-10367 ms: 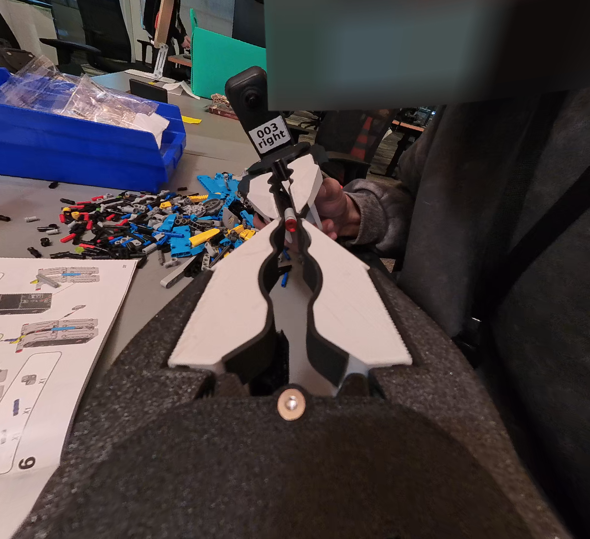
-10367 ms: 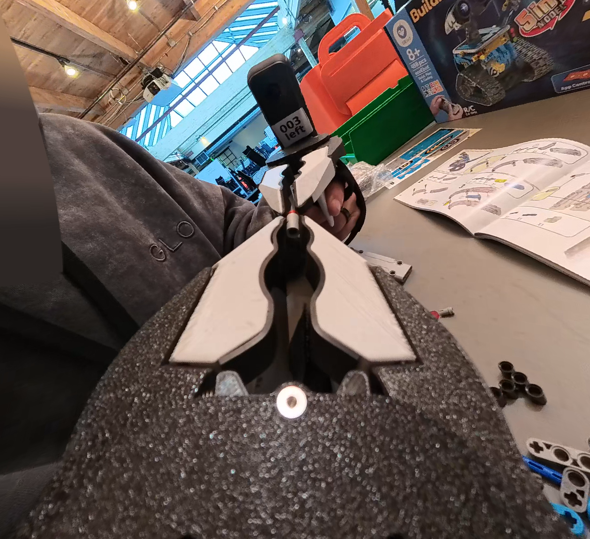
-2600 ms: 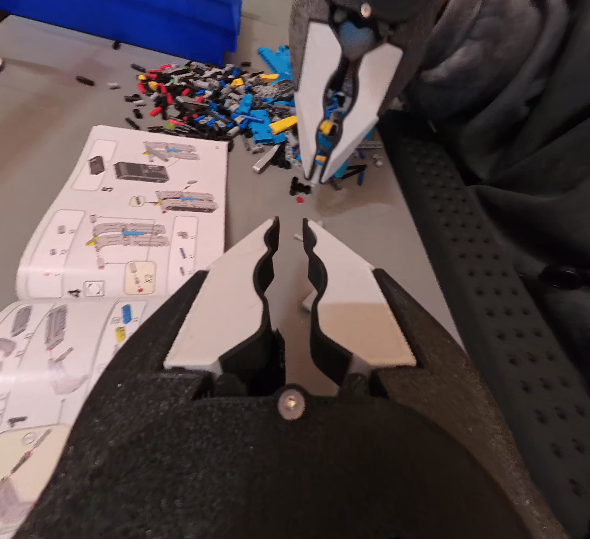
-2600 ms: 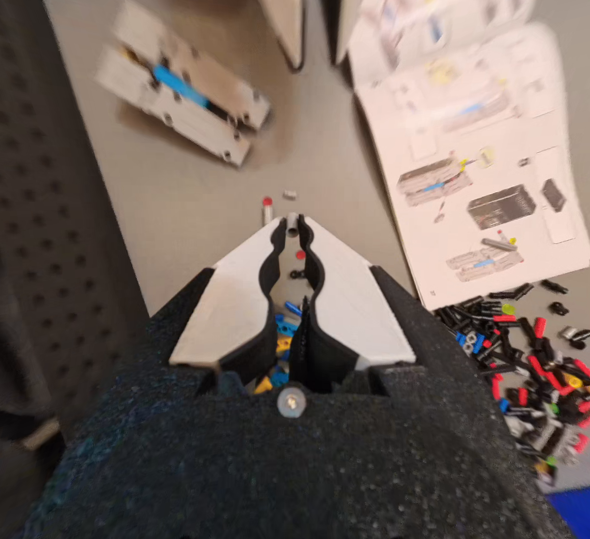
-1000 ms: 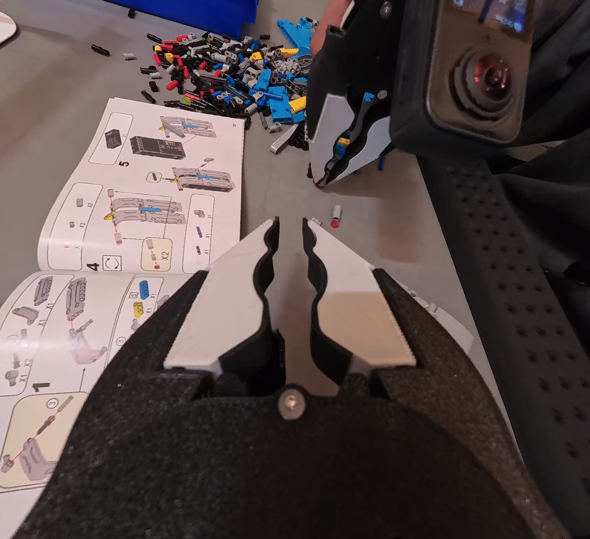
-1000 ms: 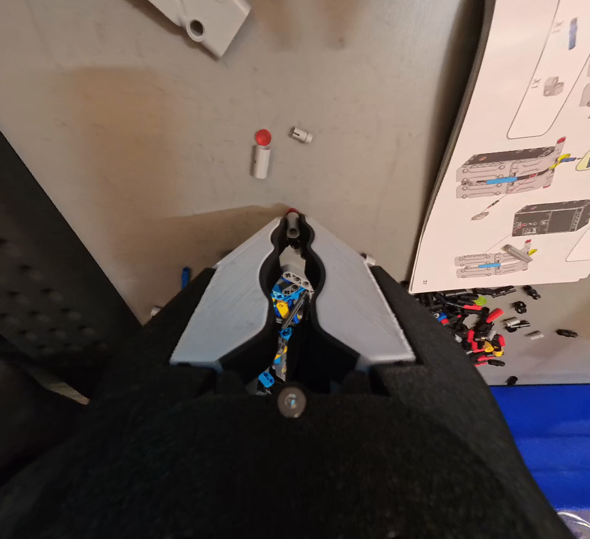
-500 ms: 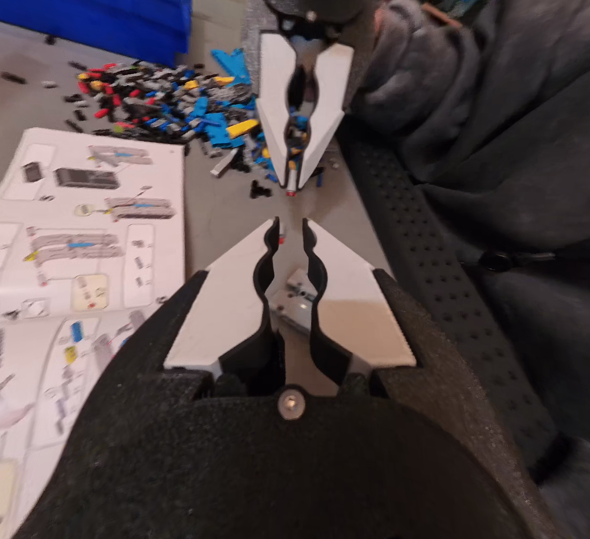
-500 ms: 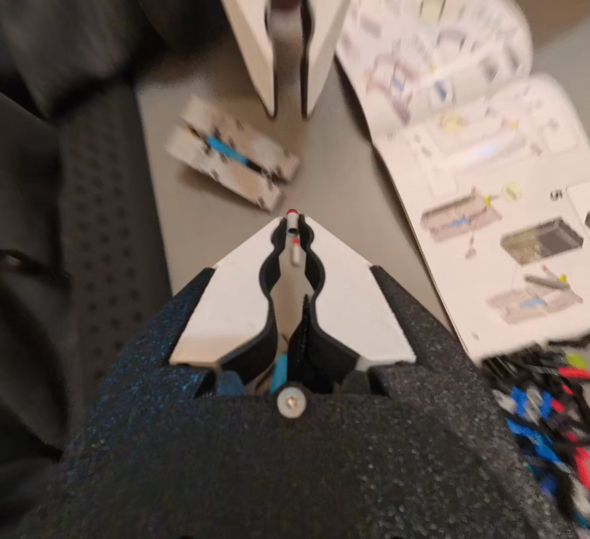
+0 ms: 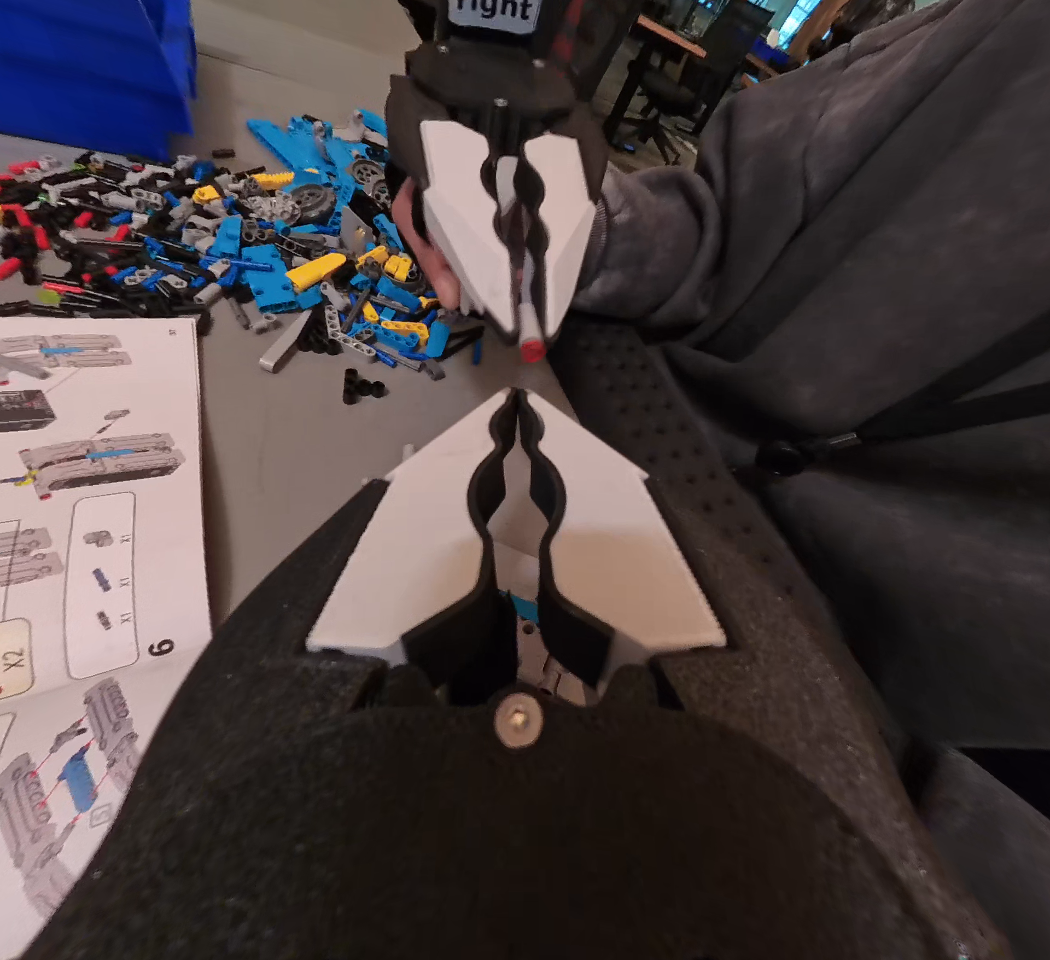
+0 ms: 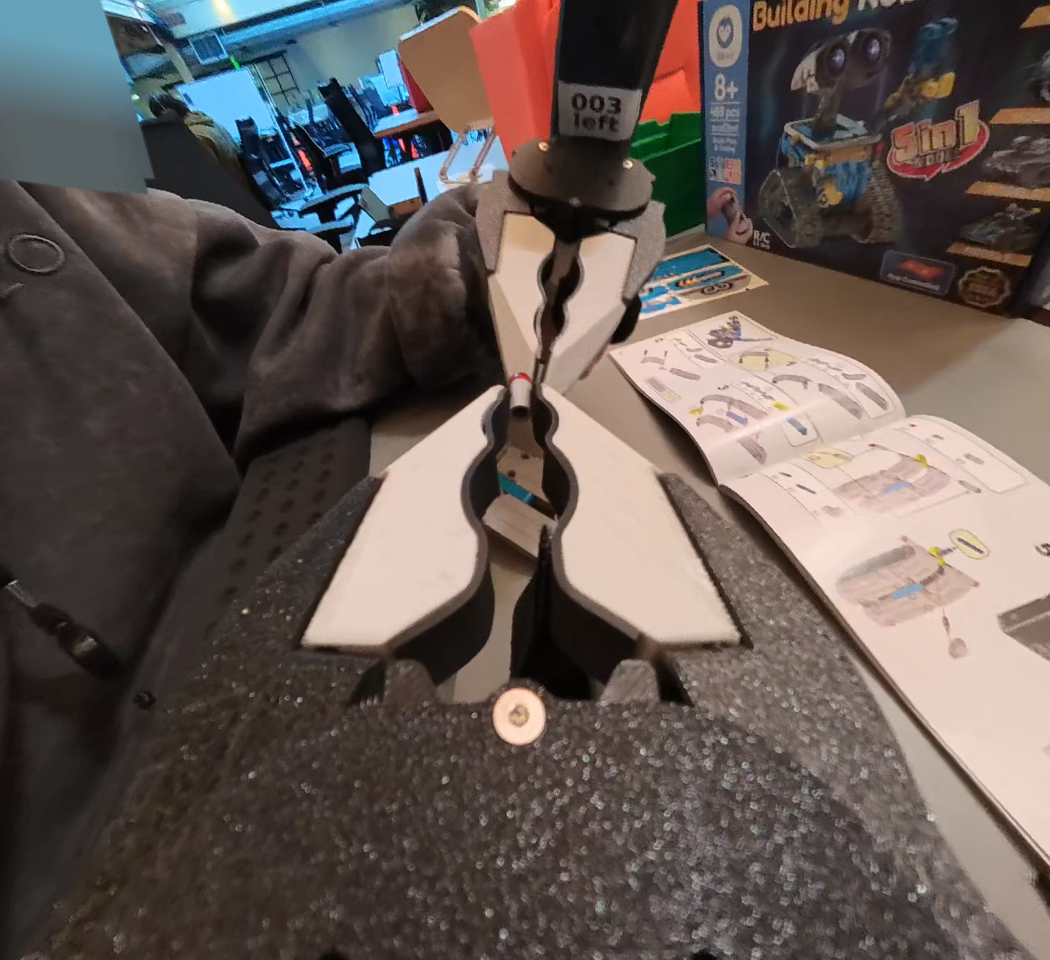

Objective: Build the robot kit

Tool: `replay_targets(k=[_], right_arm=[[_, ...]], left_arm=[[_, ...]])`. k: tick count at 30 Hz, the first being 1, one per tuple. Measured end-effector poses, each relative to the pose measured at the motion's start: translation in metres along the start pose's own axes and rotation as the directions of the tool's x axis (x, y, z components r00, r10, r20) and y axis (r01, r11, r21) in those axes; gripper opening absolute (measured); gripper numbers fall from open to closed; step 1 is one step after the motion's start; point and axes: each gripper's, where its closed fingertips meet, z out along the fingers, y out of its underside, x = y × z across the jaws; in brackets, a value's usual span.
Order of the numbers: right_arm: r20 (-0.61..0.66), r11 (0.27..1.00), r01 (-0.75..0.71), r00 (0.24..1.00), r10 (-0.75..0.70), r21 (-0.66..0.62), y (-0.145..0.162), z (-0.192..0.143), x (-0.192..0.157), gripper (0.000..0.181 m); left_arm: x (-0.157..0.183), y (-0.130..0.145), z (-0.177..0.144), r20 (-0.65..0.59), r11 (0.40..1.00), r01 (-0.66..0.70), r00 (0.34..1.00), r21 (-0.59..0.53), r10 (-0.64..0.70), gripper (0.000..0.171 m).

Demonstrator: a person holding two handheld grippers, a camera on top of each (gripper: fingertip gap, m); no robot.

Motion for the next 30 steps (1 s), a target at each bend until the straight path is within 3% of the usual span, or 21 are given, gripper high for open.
replay_targets(k=[3,6,11,17,26,30], right_arm=[[-0.016,0.997,0.004,1.000,-0.006,-0.076,0.016,0.005,0.004,0.006],[-0.060,0.990,0.034,0.997,-0.043,-0.136,0.026,0.009,0.010,0.006],[-0.164,0.987,0.059,0.983,-0.084,-0.151,0.026,0.007,0.024,0.006],[-0.241,0.960,0.089,0.958,-0.156,-0.266,0.044,0.008,0.038,0.007],[-0.256,0.950,0.067,0.955,-0.149,-0.304,0.053,0.009,0.042,0.007],[-0.273,0.950,0.067,0.950,-0.154,-0.305,0.053,0.010,0.044,0.006]], left_arm=[[-0.003,0.006,0.001,0.006,1.000,-0.006,1.000,-0.026,0.006,0.000],[-0.016,0.017,0.002,0.097,0.993,-0.048,0.994,-0.106,0.058,0.000],[-0.028,0.018,0.006,0.211,0.975,-0.129,0.963,-0.182,0.167,0.000],[-0.046,0.034,0.009,0.329,0.897,-0.207,0.878,-0.390,0.346,0.000],[-0.055,0.042,0.009,0.352,0.797,-0.273,0.786,-0.539,0.508,0.000],[-0.057,0.041,0.008,0.362,0.791,-0.268,0.777,-0.550,0.515,0.000]])
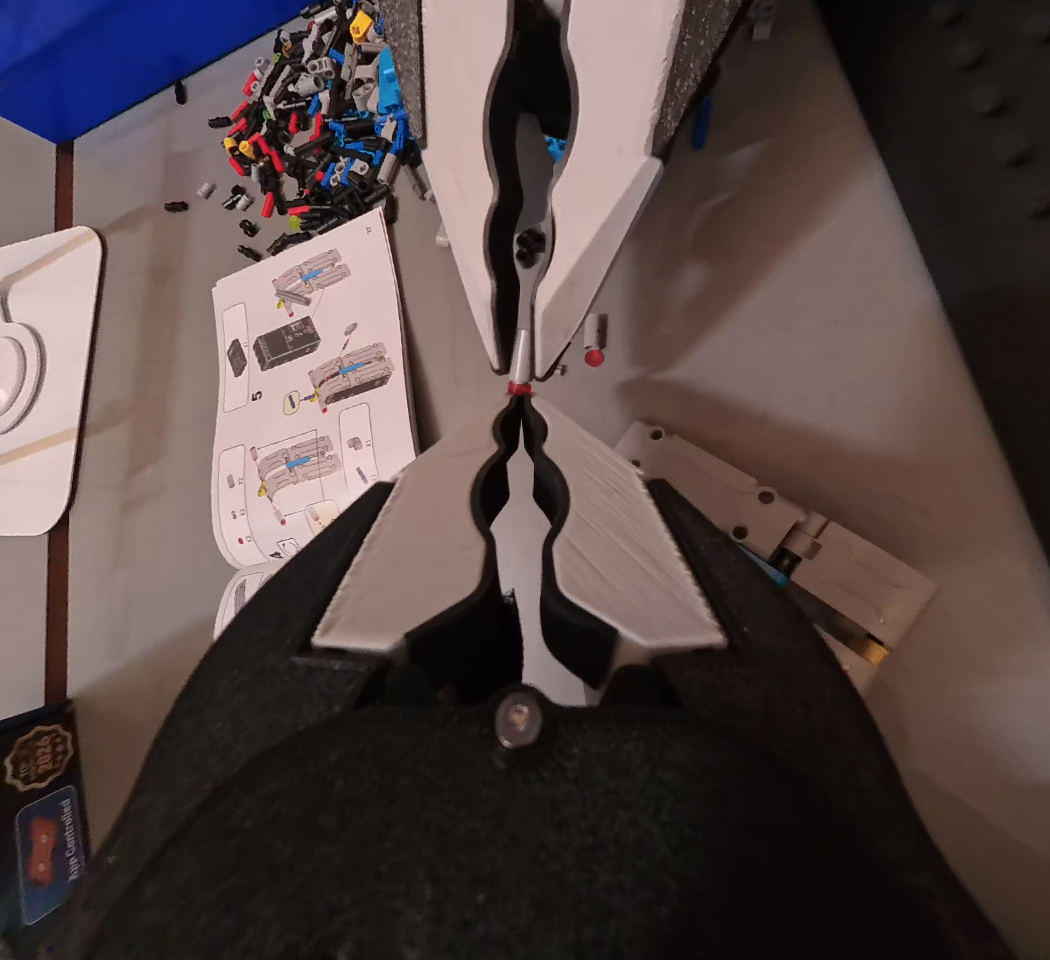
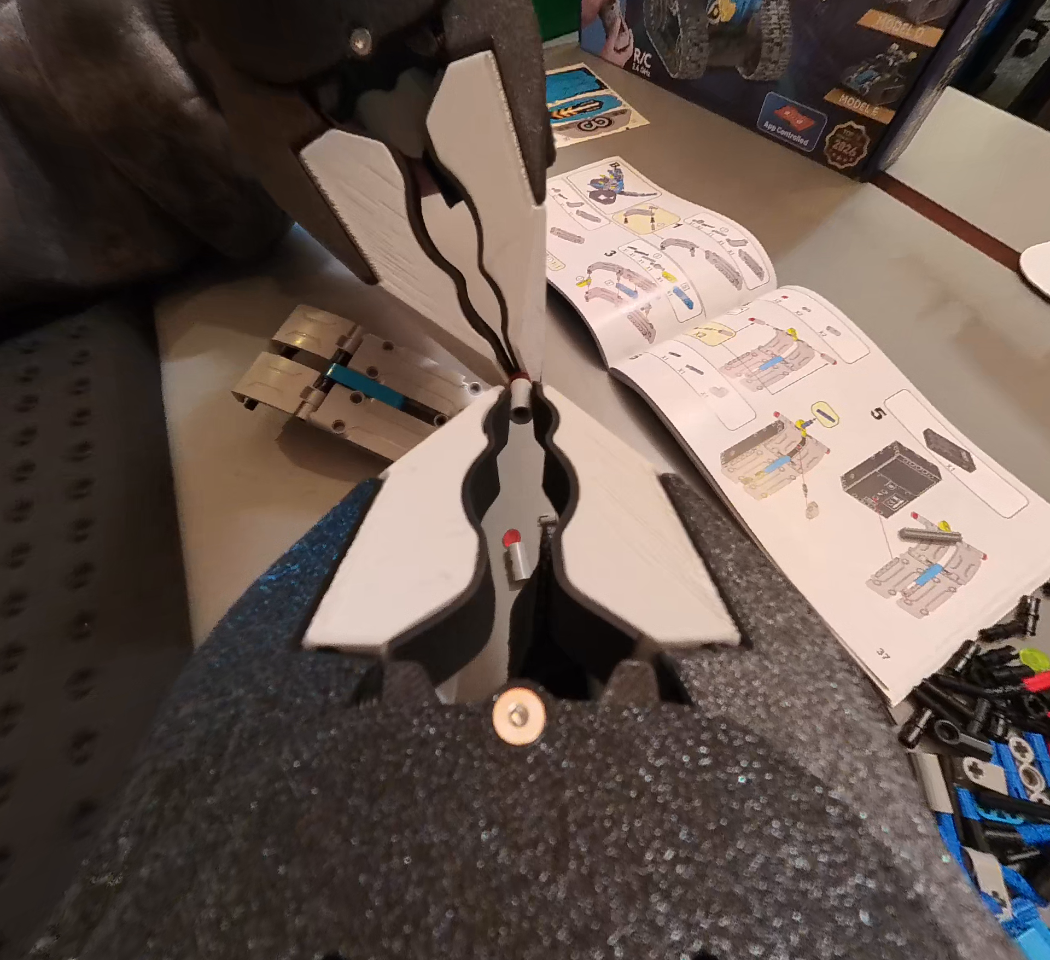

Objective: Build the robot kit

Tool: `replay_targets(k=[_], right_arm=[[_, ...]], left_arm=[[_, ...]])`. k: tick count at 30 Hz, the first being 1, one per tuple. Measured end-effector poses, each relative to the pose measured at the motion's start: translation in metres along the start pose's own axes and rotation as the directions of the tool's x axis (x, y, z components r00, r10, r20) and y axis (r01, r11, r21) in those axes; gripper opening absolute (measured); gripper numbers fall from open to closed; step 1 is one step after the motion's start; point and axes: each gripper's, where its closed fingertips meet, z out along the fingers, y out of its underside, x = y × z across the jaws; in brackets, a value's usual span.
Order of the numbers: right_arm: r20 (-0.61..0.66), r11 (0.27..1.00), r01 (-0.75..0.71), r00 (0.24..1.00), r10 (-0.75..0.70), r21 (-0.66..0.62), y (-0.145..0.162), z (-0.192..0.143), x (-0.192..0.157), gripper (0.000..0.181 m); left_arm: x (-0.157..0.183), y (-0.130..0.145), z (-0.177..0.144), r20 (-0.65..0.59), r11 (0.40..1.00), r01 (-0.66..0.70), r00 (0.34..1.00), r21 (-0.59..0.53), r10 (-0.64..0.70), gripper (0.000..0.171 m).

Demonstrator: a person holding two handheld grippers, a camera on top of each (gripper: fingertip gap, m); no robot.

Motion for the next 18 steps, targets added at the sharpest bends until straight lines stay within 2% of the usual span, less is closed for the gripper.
replay_targets(k=[5,9,13,15,18], right_arm=[[-0.024,0.998,0.007,1.000,-0.008,-0.055,0.008,0.006,0.001,0.006],[-0.022,0.999,-0.019,1.000,0.019,-0.034,0.006,0.005,0.002,0.006],[0.006,0.997,-0.046,0.999,0.047,-0.063,0.014,0.009,0.001,0.006],[0.028,0.996,-0.080,0.996,0.081,-0.039,0.012,0.006,0.001,0.006],[0.123,0.977,-0.198,0.975,0.187,0.081,-0.006,-0.007,0.001,0.006]], left_arm=[[0.001,0.008,0.006,0.033,0.994,-0.061,0.997,-0.088,0.064,0.000],[-0.001,0.007,0.004,0.051,0.993,-0.081,0.995,-0.083,0.086,0.000],[0.002,0.012,0.010,0.045,0.986,-0.108,0.992,-0.126,0.115,0.000],[0.002,0.008,0.008,0.039,0.992,-0.082,0.995,-0.092,0.086,0.000],[-0.003,-0.010,-0.005,0.048,0.999,-0.038,0.998,0.025,0.037,0.000]])
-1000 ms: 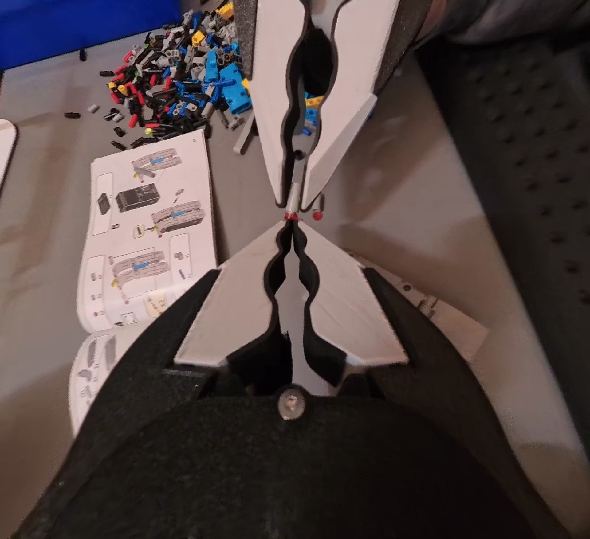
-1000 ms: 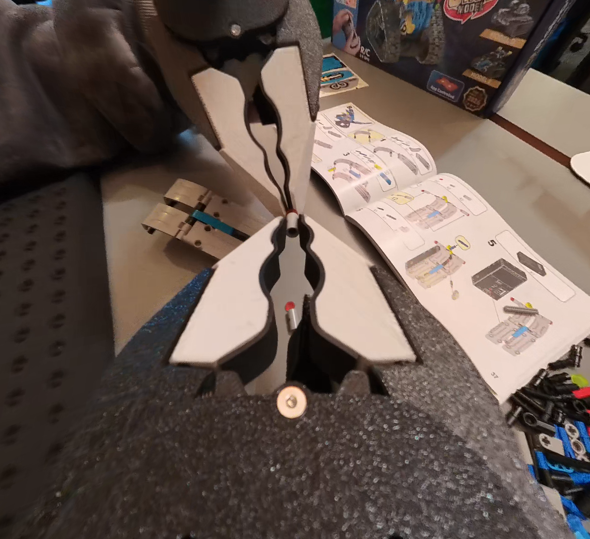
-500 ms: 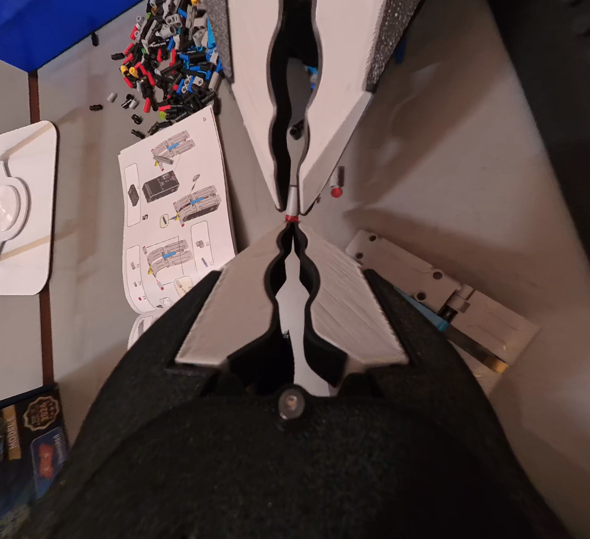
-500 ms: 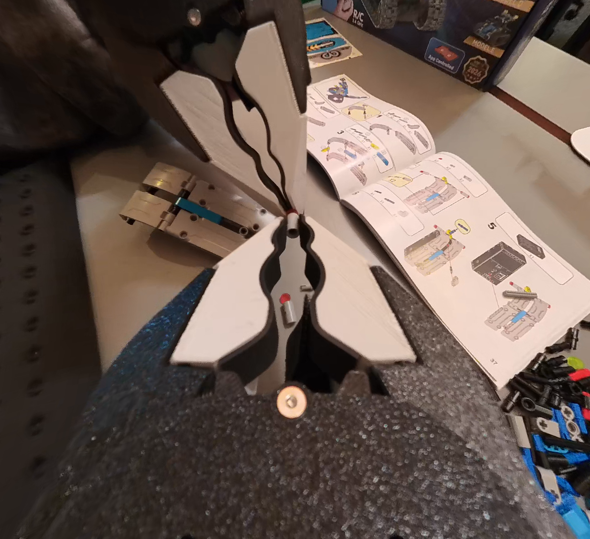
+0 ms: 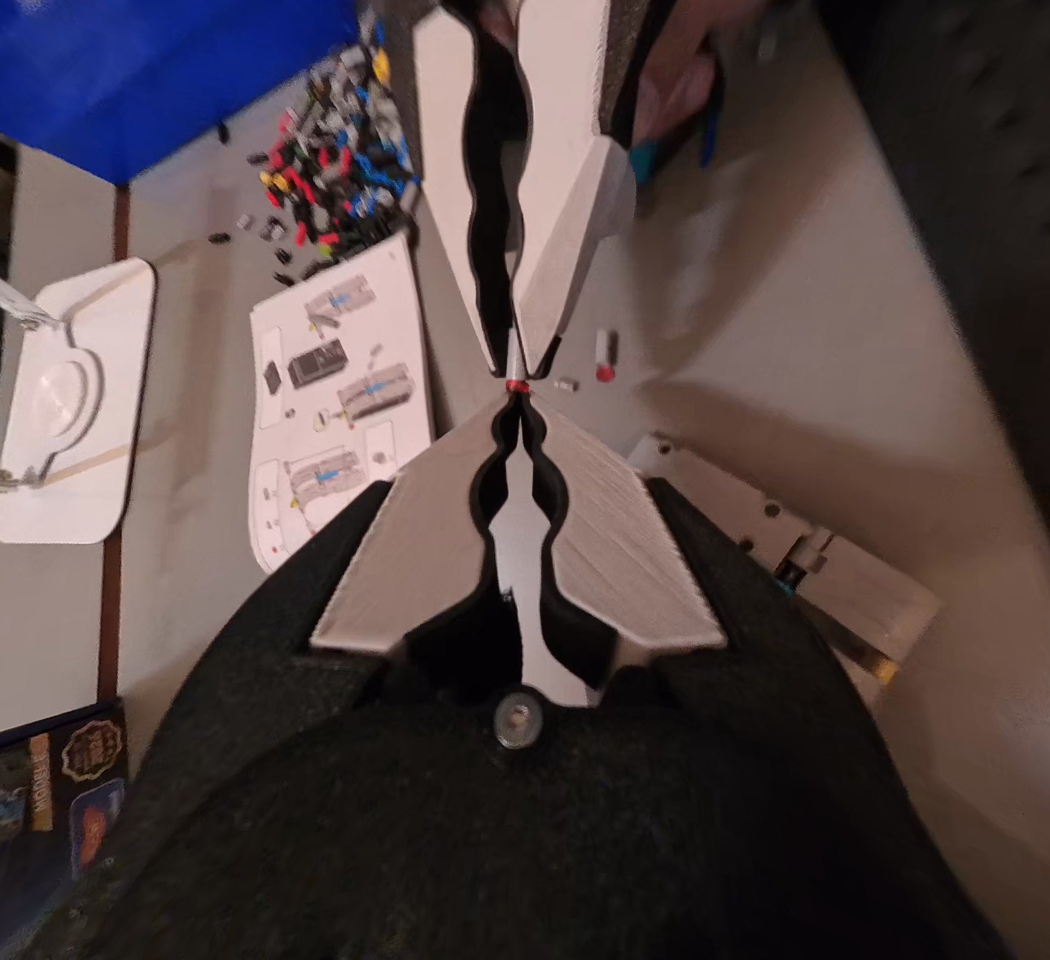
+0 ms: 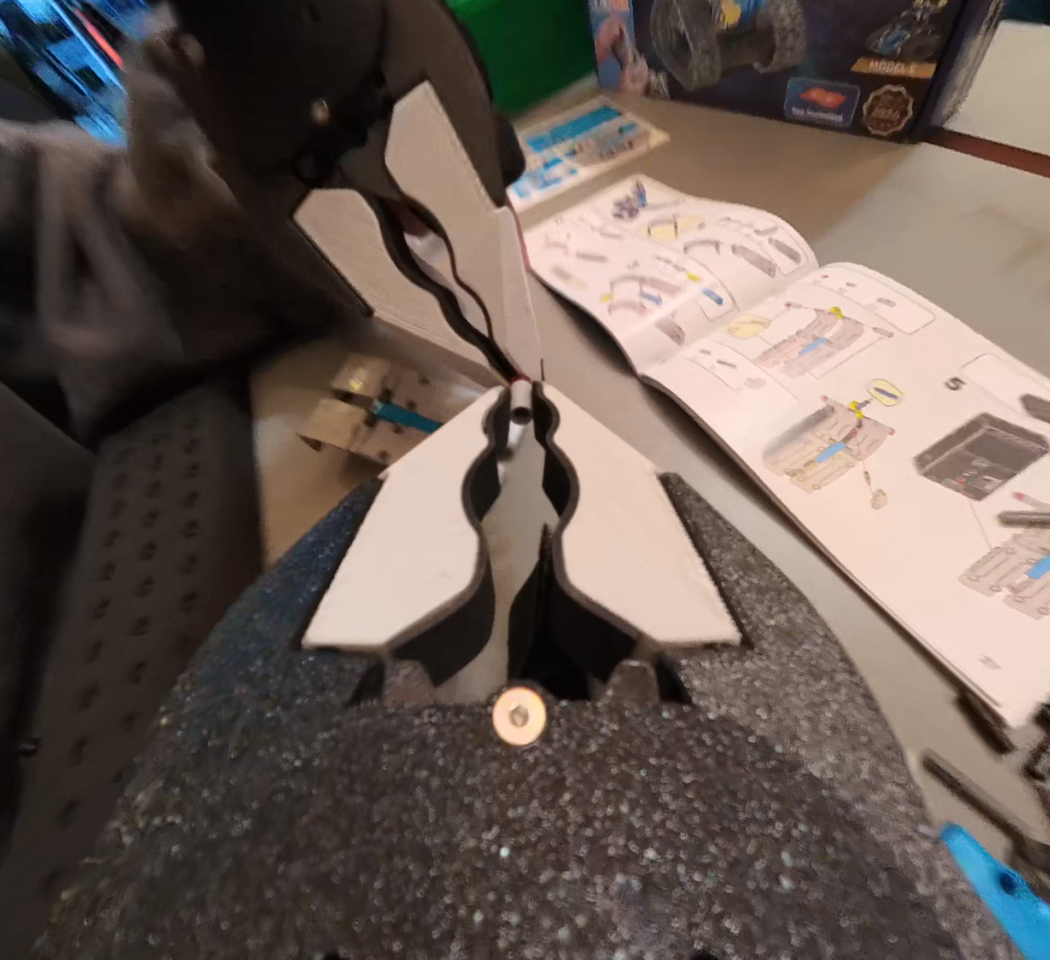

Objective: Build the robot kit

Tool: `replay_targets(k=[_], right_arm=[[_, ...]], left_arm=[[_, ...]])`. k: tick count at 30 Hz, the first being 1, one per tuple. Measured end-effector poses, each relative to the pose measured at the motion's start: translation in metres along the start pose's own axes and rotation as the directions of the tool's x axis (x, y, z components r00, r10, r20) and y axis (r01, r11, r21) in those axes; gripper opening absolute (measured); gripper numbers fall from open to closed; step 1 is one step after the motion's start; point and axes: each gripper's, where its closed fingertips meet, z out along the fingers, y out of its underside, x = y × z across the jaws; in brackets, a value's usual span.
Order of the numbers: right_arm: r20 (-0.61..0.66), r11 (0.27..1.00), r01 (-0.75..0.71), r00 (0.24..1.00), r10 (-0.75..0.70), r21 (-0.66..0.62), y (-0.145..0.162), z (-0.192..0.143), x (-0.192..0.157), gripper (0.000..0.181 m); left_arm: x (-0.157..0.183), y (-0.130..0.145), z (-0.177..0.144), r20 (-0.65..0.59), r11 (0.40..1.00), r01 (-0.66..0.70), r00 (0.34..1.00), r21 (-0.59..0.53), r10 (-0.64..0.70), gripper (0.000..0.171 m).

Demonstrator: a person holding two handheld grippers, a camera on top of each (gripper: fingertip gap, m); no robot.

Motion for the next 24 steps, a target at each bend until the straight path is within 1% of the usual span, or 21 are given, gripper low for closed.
replay_targets(k=[1,2,3,4,5,7,9,10,12,14,16,18,20,24], right_arm=[[0.052,0.995,-0.066,0.997,0.062,0.079,-0.012,-0.006,-0.002,0.006],[0.114,0.977,-0.137,0.986,0.119,0.162,-0.026,-0.014,-0.003,0.006],[0.174,0.956,-0.193,0.972,0.157,0.219,-0.037,-0.021,-0.006,0.007],[0.223,0.936,-0.237,0.958,0.180,0.260,-0.044,-0.026,-0.008,0.006],[0.266,0.916,-0.277,0.943,0.201,0.290,-0.050,-0.030,-0.010,0.006],[0.352,0.881,-0.351,0.906,0.235,0.316,-0.058,-0.036,-0.014,0.006],[0.409,0.840,-0.416,0.874,0.263,0.349,-0.065,-0.042,-0.012,0.006],[0.441,0.812,-0.455,0.853,0.279,0.366,-0.069,-0.046,-0.010,0.007],[0.504,0.735,-0.547,0.801,0.321,0.401,-0.075,-0.052,-0.003,0.007],[0.572,0.672,-0.628,0.739,0.357,0.393,-0.078,-0.054,0.001,0.006],[0.596,0.651,-0.653,0.716,0.364,0.387,-0.078,-0.053,0.000,0.006],[0.596,0.659,-0.650,0.716,0.363,0.380,-0.078,-0.051,-0.002,0.006],[0.602,0.658,-0.651,0.713,0.359,0.378,-0.079,-0.051,-0.003,0.006],[0.645,0.646,-0.678,0.676,0.358,0.352,-0.080,-0.052,-0.006,0.006]], left_arm=[[-0.006,-0.011,-0.008,0.020,0.998,0.020,1.000,0.065,-0.021,0.000],[-0.011,-0.023,-0.017,0.045,0.990,0.031,0.998,0.135,-0.038,0.000],[-0.014,-0.031,-0.024,0.054,0.983,0.036,0.997,0.181,-0.046,0.000],[-0.016,-0.034,-0.027,0.075,0.983,0.026,0.996,0.180,-0.041,0.000],[-0.020,-0.032,-0.027,0.122,0.989,0.003,0.992,0.150,-0.022,0.002],[-0.025,-0.032,-0.025,0.182,0.992,-0.029,0.983,0.127,0.006,0.012],[-0.024,-0.042,-0.024,0.195,0.985,-0.032,0.981,0.172,-0.002,0.016],[-0.028,-0.049,-0.025,0.233,0.978,-0.041,0.972,0.204,-0.008,0.017],[-0.038,-0.061,-0.029,0.345,0.964,-0.084,0.939,0.253,-0.009,0.020],[-0.048,-0.072,-0.035,0.448,0.946,-0.117,0.894,0.301,-0.031,0.022],[-0.054,-0.077,-0.039,0.524,0.936,-0.145,0.850,0.320,-0.048,0.022],[-0.053,-0.078,-0.036,0.528,0.938,-0.156,0.848,0.310,-0.034,0.022],[-0.053,-0.078,-0.038,0.522,0.933,-0.158,0.852,0.324,-0.037,0.022],[-0.052,-0.077,-0.047,0.442,0.915,-0.110,0.893,0.388,-0.080,0.023]])
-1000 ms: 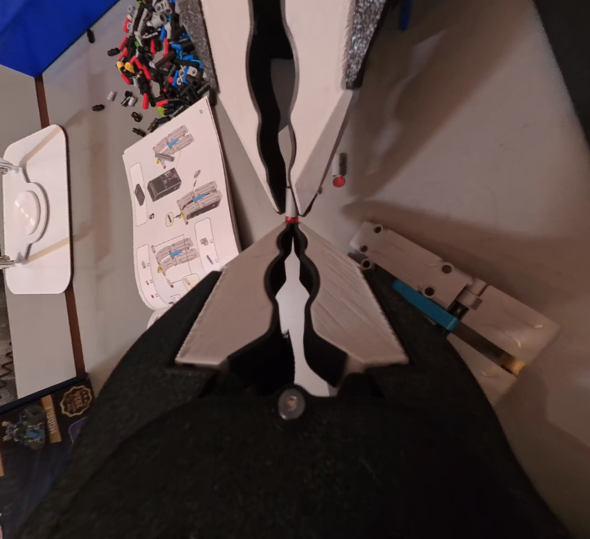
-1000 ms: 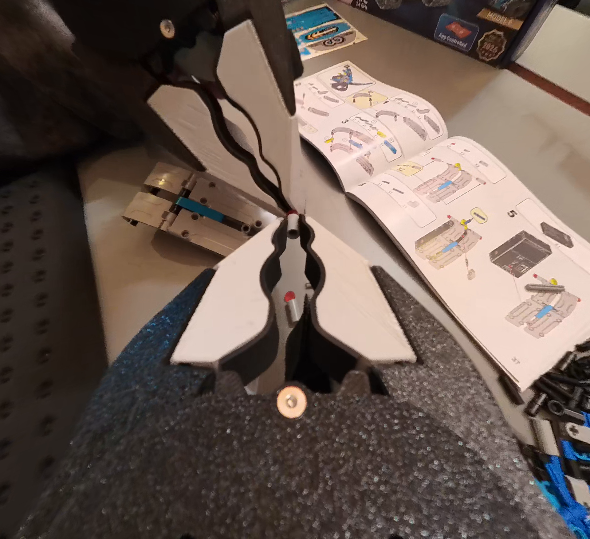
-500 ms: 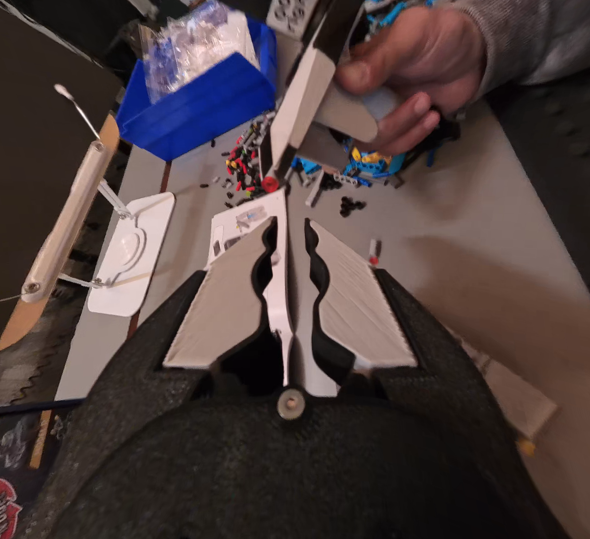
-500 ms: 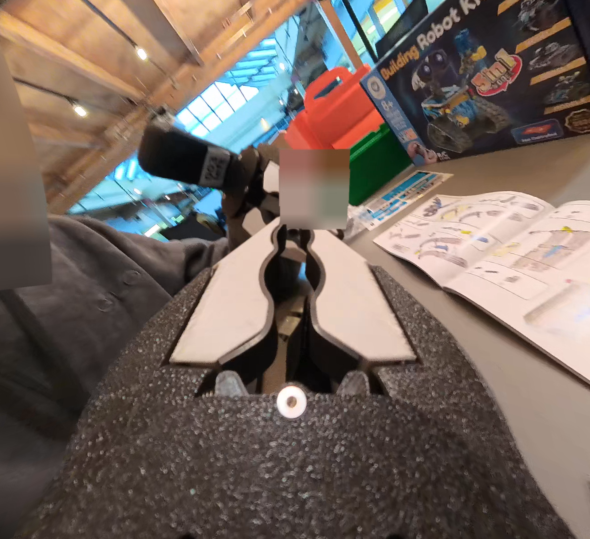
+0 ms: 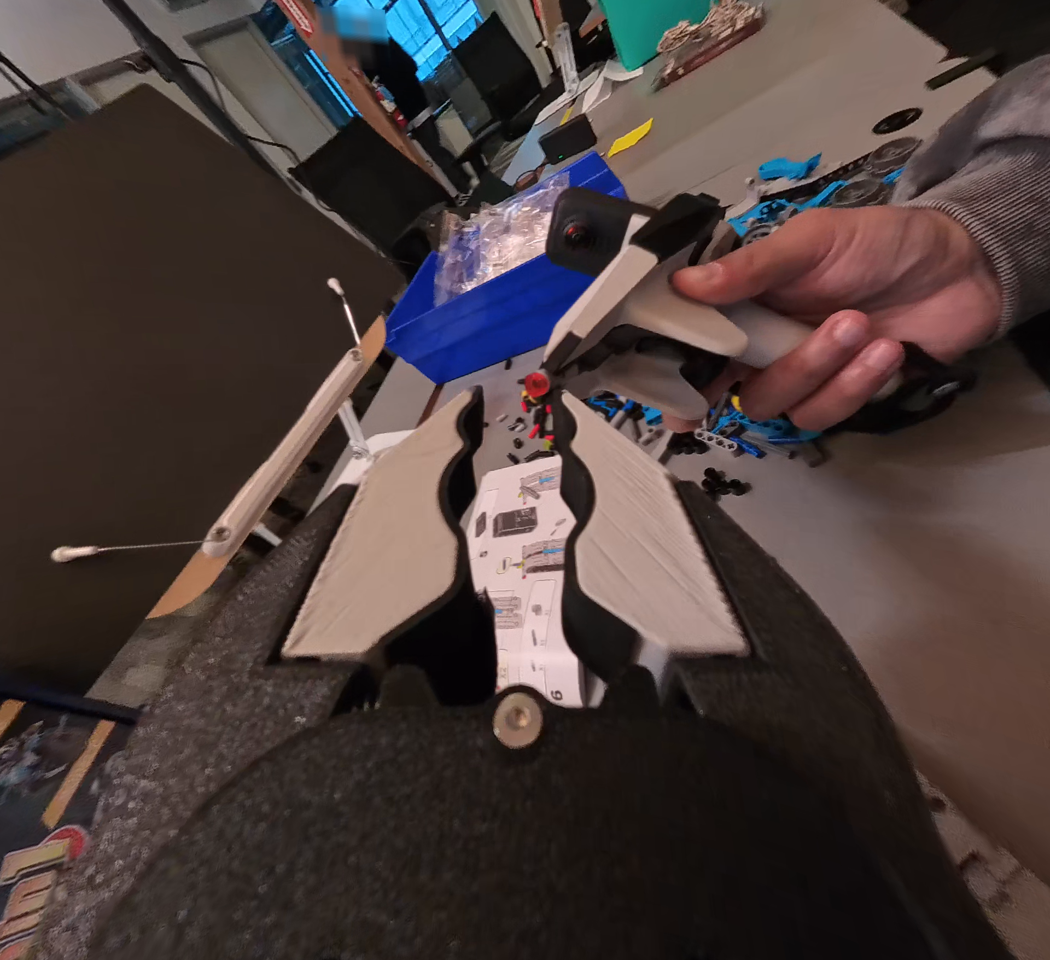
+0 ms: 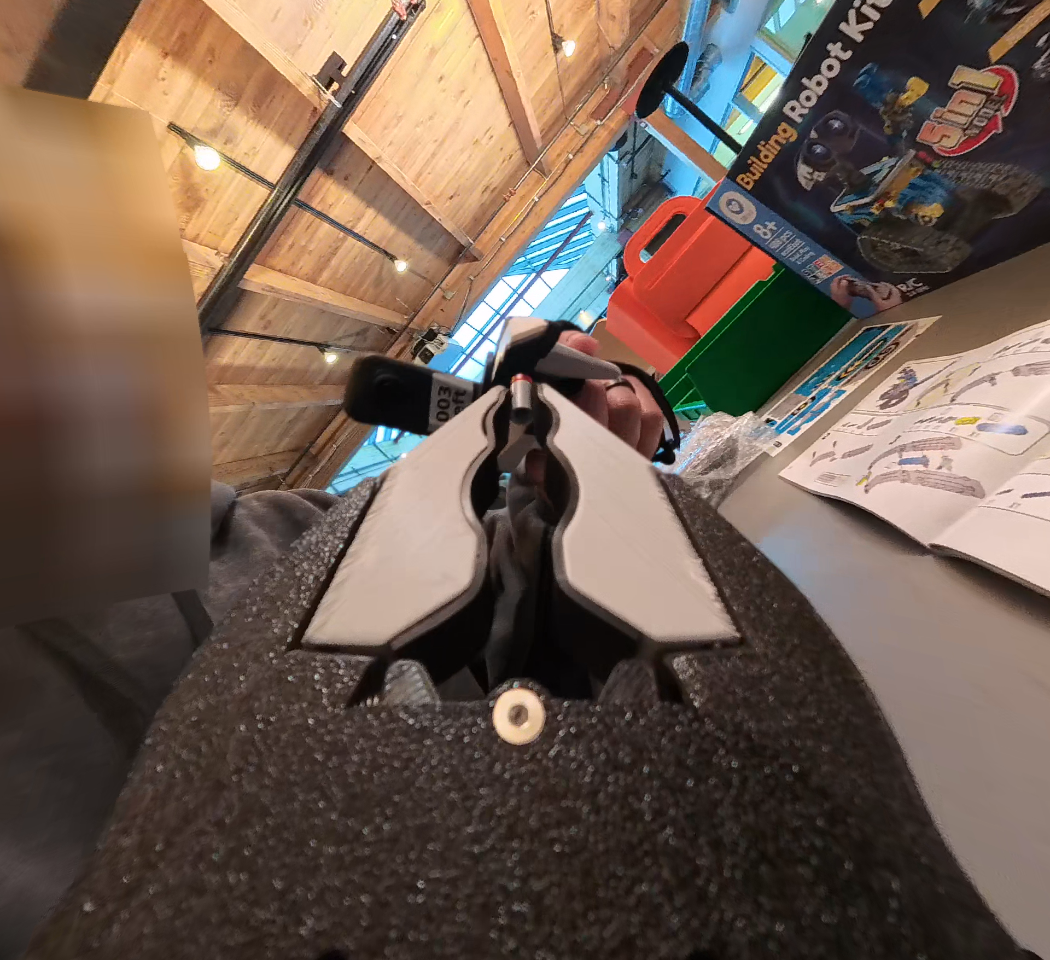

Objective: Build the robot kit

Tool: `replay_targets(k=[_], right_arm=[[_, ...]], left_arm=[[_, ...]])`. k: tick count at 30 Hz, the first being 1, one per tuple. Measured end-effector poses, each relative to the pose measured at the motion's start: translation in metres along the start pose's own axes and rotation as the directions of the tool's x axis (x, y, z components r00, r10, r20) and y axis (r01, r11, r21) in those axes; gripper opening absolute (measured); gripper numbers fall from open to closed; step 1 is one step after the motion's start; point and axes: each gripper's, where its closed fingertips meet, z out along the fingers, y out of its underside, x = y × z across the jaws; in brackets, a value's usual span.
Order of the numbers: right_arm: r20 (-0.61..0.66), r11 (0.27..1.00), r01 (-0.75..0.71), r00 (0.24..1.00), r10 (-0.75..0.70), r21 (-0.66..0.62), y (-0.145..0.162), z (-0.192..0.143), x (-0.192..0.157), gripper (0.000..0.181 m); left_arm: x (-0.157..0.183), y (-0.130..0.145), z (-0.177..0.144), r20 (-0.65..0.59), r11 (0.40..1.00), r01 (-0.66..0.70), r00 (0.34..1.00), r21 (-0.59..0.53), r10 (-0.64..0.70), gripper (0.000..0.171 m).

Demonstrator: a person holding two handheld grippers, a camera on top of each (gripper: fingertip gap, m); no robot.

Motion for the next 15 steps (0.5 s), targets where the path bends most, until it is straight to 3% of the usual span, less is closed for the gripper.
replay_targets(k=[8,15], right_arm=[[0.039,0.998,-0.068,0.997,0.067,0.011,0.000,0.001,0.001,0.006],[-0.112,0.996,0.091,0.990,-0.089,0.008,-0.005,-0.004,0.013,0.006]], left_arm=[[0.003,0.000,-0.002,-0.055,0.998,0.054,0.997,0.024,-0.052,0.013],[0.006,0.004,0.001,-0.052,0.999,0.047,0.998,0.013,-0.046,0.012]])
